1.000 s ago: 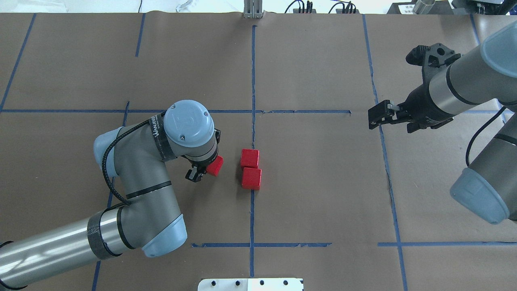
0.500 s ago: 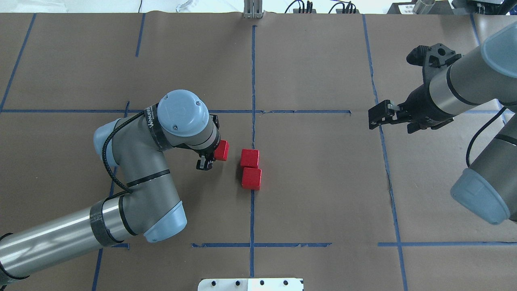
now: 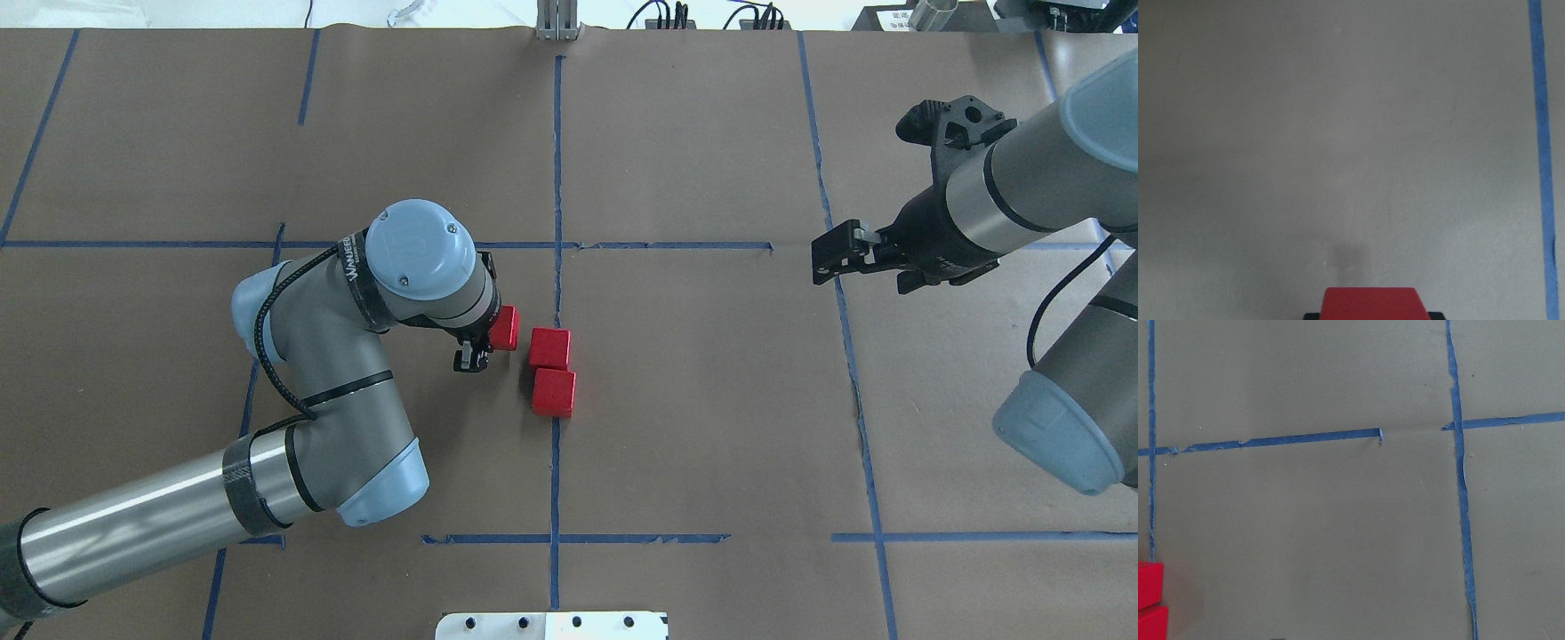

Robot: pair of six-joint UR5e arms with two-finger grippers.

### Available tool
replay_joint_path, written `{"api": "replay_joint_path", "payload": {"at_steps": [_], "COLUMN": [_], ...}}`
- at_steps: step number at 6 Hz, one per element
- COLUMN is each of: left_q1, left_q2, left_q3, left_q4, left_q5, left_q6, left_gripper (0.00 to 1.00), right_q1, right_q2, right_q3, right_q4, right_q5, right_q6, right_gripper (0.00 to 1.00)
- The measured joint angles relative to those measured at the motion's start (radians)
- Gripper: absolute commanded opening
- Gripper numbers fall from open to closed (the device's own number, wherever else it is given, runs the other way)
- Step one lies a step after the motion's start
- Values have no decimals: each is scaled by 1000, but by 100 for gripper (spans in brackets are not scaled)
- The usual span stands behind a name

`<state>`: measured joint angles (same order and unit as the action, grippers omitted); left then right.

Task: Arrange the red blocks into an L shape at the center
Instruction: 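Carry the cube with the left gripper beside the farther center cube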

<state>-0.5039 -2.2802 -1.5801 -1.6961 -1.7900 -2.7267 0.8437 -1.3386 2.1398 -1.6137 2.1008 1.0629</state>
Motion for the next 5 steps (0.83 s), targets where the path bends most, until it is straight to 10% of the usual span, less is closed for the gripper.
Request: {"api": "replay_joint_path", "payload": {"at_steps": [5], "left_q1": [10], "left_q2": [-27], "left_q3": [50], "left_q4": [-2], "left_q5": [-2], "left_q6": [-17], "left_gripper": [3], "right_q1": [0], "right_q2": [1], "right_q3": [5], "right_q4": [0], "right_q5": [3], "right_q6": [0], "right_gripper": [100]}}
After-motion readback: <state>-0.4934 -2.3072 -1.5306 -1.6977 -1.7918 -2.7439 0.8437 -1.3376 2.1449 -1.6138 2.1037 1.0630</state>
